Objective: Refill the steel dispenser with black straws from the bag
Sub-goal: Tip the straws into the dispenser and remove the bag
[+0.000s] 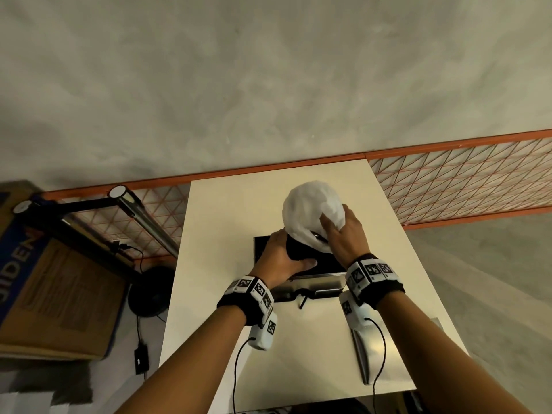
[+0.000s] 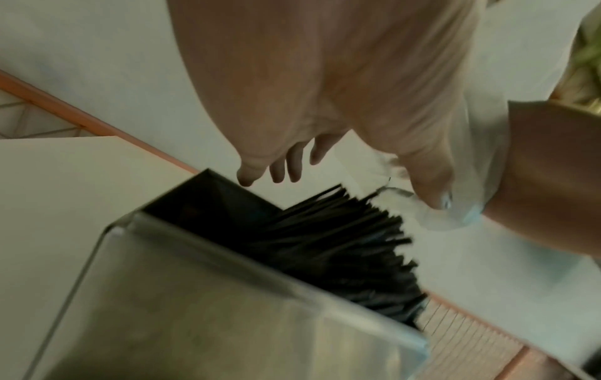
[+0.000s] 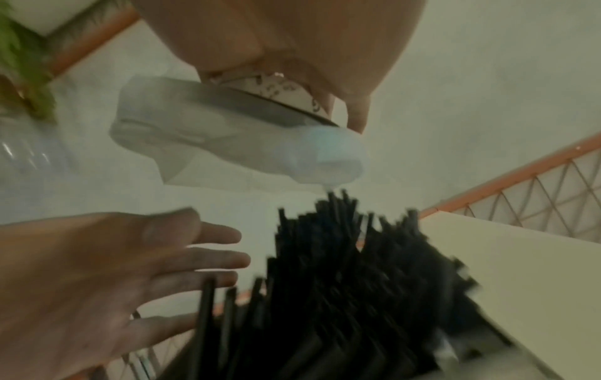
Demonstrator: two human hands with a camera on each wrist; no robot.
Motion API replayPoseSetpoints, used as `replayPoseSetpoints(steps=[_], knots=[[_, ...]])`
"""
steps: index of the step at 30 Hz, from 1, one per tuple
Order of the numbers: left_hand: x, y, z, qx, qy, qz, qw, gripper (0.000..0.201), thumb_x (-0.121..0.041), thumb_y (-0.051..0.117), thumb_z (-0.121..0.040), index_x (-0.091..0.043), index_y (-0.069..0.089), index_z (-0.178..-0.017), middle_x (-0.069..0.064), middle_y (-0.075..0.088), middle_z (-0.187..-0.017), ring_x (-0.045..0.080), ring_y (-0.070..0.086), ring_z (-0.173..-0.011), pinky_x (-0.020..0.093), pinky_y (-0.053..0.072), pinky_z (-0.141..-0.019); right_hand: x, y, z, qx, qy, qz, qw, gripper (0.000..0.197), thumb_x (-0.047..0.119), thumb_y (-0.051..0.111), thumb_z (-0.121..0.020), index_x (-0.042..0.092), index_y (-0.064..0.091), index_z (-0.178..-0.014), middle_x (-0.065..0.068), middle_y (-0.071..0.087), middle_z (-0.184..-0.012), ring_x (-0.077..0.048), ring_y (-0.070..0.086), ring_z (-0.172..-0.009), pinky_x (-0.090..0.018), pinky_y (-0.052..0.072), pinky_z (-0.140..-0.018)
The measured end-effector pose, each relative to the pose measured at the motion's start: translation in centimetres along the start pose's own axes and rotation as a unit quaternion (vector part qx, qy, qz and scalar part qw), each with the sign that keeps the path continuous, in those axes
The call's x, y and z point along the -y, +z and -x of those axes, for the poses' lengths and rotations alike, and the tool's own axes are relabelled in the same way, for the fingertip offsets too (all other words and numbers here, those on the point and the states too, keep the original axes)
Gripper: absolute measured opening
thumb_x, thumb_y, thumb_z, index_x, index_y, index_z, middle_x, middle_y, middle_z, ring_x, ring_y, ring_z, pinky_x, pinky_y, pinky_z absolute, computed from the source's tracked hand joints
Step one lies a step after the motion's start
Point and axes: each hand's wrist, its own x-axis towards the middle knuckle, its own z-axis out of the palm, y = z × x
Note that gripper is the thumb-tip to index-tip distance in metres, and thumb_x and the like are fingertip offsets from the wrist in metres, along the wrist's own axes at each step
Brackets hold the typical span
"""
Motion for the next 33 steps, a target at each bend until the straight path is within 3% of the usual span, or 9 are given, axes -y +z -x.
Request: replayPoseSetpoints(steps=[4,7,11,17,20,23,27,31,33], knots=[[-2.9,-2.0,1.6,-0.037,-0.016,0.016,0.999,0.084,-0.057,0.081,-0.076,-0.029,0.044,-0.147,-0.005,0.049,-0.148,0.01,0.046,-0.135,0.031,0.041,-0.11,2.3,-0.6,0.1,-0.04,-0.02,-0.061,0.997,0.04,0.039,0.051,-0.097,0.011,0.055,-0.126,-0.006,0.058,-0.115,-0.018,0.053,-0.098,-0.027,0.038,-0.082],[-5.1,-3.0,3.5,-0.037,0.026,0.091,0.995,0.077,-0.051,0.08,-0.078,-0.027,0.045,-0.143,-0.006,0.059,-0.138,0.007,0.056,-0.127,0.03,0.047,-0.105,4.2,0.0,1.3,-0.04,0.002,-0.141,0.989,0.034,0.042,0.054,-0.097,0.014,0.062,-0.116,-0.001,0.065,-0.107,-0.019,0.061,-0.096,-0.032,0.047,-0.079],[-5.9,-4.0,6.2,-0.069,0.066,0.215,0.972,0.077,-0.043,0.074,-0.087,-0.02,0.037,-0.15,-0.001,0.061,-0.136,0.01,0.059,-0.127,0.029,0.05,-0.102,5.8,2.9,3.7,0.09,0.052,-0.247,0.963,0.048,0.061,0.054,-0.087,0.019,0.071,-0.102,-0.004,0.075,-0.097,-0.023,0.071,-0.092,-0.043,0.058,-0.079],[-1.3,-7.3,11.1,-0.282,0.015,0.164,0.945,0.039,-0.06,0.046,-0.099,-0.047,0.048,-0.136,-0.011,0.048,-0.141,0.009,0.045,-0.136,0.035,0.041,-0.112,6.2,6.6,5.3,0.211,0.165,-0.374,0.888,0.034,0.038,0.062,-0.095,0.013,0.066,-0.118,-0.013,0.072,-0.112,-0.032,0.069,-0.102,-0.055,0.055,-0.09],[2.0,-8.3,12.8,-0.298,-0.083,0.151,0.939,0.04,-0.034,0.064,-0.099,-0.041,0.046,-0.133,-0.009,0.047,-0.139,0.011,0.052,-0.129,0.035,0.049,-0.104,7.0,8.3,6.7,0.257,0.185,-0.388,0.866,0.019,0.028,0.054,-0.1,0.013,0.064,-0.108,-0.008,0.071,-0.099,-0.018,0.072,-0.085,-0.034,0.058,-0.069],[4.1,-8.9,14.9,-0.273,-0.133,0.214,0.928,0.059,-0.006,0.064,-0.097,-0.034,0.035,-0.14,-0.007,0.064,-0.125,0.003,0.066,-0.108,0.027,0.056,-0.086,7.3,10.8,8.1,0.298,0.191,-0.404,0.843,0.014,0.026,0.057,-0.098,0.016,0.063,-0.106,-0.005,0.073,-0.098,-0.021,0.07,-0.091,-0.036,0.056,-0.074],[7.4,-9.4,18.2,-0.293,-0.172,0.106,0.935,0.065,0.0,0.058,-0.098,-0.027,0.03,-0.15,-0.014,0.067,-0.106,0.001,0.067,-0.095,0.034,0.054,-0.087,4.9,15.1,9.5,0.325,0.241,-0.232,0.885,0.02,0.013,0.048,-0.101,0.006,0.062,-0.114,-0.023,0.065,-0.115,-0.039,0.065,-0.1,-0.049,0.053,-0.087],[10.4,-10.7,21.8,-0.302,-0.226,0.01,0.926,0.055,0.004,0.045,-0.098,-0.038,0.044,-0.135,0.012,0.07,-0.096,0.029,0.066,-0.079,0.038,0.054,-0.07,1.5,18.4,10.4,0.365,0.221,0.017,0.904,0.026,0.012,0.043,-0.1,0.012,0.052,-0.076,-0.01,0.056,-0.074,-0.021,0.054,-0.06,-0.036,0.051,-0.064],[11.4,-10.7,23.5,-0.283,-0.221,-0.022,0.933,0.055,0.011,0.041,-0.095,-0.037,0.052,-0.122,0.007,0.065,-0.081,0.015,0.062,-0.067,0.028,0.05,-0.061,0.0,19.7,11.0,0.353,0.213,0.088,0.907,0.036,0.018,0.047,-0.099,0.015,0.044,-0.063,-0.008,0.05,-0.059,-0.018,0.047,-0.048,-0.032,0.044,-0.055]])
